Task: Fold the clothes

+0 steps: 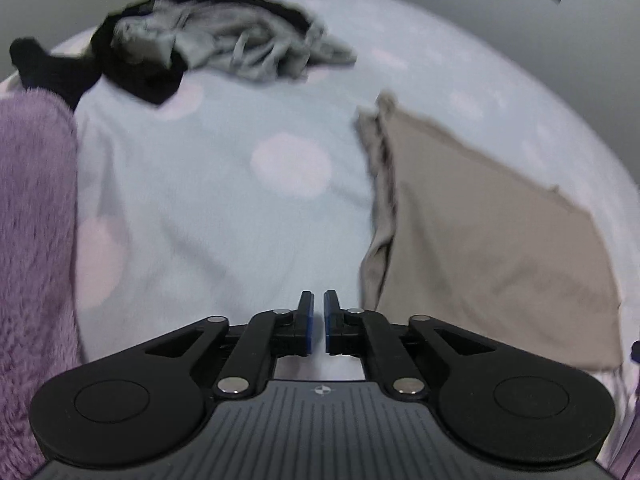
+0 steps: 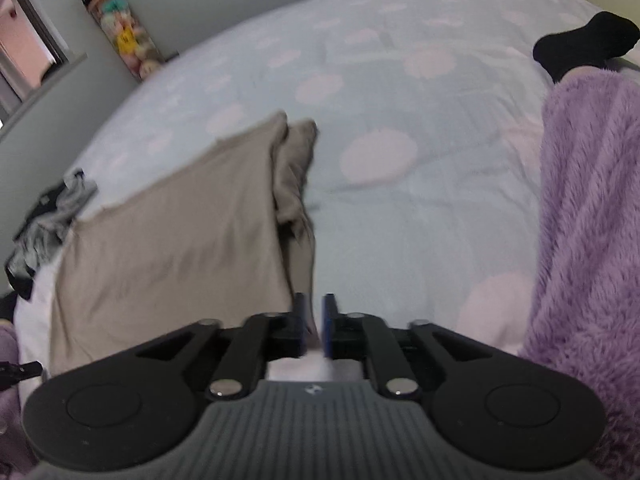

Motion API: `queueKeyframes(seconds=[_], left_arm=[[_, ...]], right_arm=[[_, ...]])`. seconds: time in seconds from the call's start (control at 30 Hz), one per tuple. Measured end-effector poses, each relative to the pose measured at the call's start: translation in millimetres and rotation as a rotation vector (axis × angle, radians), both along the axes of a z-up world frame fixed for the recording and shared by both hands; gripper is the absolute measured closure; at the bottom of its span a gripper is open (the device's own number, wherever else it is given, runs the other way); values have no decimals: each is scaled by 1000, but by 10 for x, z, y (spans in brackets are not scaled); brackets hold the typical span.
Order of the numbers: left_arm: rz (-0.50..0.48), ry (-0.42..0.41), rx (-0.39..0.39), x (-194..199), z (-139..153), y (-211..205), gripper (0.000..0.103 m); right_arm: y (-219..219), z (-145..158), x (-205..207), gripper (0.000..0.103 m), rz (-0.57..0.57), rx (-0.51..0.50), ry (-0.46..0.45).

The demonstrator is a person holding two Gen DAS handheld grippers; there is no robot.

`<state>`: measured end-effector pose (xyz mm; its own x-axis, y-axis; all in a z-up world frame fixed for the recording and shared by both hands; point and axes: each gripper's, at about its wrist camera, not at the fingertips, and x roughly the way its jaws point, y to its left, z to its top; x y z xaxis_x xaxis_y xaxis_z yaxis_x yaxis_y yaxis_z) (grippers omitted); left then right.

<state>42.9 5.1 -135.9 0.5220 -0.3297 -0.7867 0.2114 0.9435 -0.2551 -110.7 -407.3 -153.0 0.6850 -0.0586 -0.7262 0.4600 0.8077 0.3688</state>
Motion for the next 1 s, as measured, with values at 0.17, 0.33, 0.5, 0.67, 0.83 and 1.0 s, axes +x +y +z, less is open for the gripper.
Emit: queueKeyframes(seconds=[0.17, 0.33, 0.5, 0.67, 0.83, 1.0], left_arm=[[-17, -119, -88, 115, 153, -171, 65], [-53, -153, -151, 375, 220, -386, 52], [-68, -121, -109, 789, 129, -526, 51], [-52, -94, -100, 1169, -93, -582, 51], [-40, -120, -123, 1337, -287, -627, 57], [-40, -171, -109, 1371, -374, -705, 62]], right_arm=[[-70, 37, 102, 59, -10, 25, -61], [-144, 61, 268, 49, -15, 43, -102], [-278, 71, 610, 49, -22, 29, -104], [-452, 16, 987, 46, -31, 22, -100], [-619, -66, 1310, 36, -45, 16, -100], [-724, -225, 1460, 36, -58, 61, -96]])
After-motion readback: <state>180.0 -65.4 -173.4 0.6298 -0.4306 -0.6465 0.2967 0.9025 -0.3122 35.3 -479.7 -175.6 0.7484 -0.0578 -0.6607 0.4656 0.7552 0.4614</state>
